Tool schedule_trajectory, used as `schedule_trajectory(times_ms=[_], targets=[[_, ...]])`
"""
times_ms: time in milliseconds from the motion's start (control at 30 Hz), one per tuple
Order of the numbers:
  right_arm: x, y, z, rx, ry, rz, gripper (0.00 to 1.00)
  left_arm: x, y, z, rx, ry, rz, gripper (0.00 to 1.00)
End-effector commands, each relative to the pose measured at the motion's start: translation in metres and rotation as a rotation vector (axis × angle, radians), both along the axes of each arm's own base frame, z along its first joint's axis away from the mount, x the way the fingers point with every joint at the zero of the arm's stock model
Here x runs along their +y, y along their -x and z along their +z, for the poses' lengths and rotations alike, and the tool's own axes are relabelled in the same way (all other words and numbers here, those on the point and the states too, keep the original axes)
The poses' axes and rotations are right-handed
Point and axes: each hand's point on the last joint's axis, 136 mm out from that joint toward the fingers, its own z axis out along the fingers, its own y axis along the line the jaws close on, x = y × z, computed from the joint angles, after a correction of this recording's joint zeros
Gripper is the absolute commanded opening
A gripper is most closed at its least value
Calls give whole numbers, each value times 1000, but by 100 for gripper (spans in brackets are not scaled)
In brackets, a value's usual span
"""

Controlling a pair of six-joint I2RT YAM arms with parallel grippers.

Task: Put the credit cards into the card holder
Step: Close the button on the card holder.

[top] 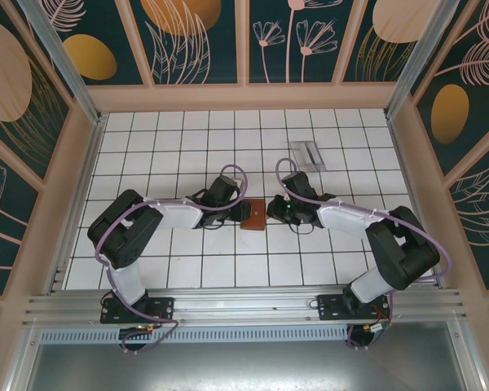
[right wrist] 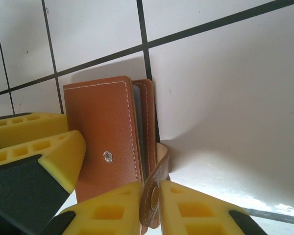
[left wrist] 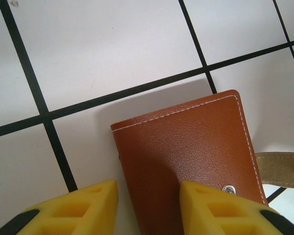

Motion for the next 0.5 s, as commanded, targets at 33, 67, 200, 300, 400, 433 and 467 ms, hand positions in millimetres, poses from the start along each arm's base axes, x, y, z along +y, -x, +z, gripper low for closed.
schedule_trajectory(times_ms=[33,67,200,300,400,433,467], targets=[[1,-6,9,-28,35,2,27,17,18,-37,101,-90,16,38],[1,-5,10,-33,37,0,28,17,18,-38,102,-93,18,38],[-1,-8,19,-63,42,-8,32,16,18,-37,97,-82,14,38],[-4,-7,21,-70,44,-17,30,17,17,-37,98,-98,15,37],[-2,-6,22,-70,34,-8,27,16,16,-35,88,-81,19,37],[-2,-6,22,-69,32,-6,27,15,16,-35,90,-81,16,37],[-2,-6,21,-68,32,-7,27,15,17,-37,96,-88,11,37]])
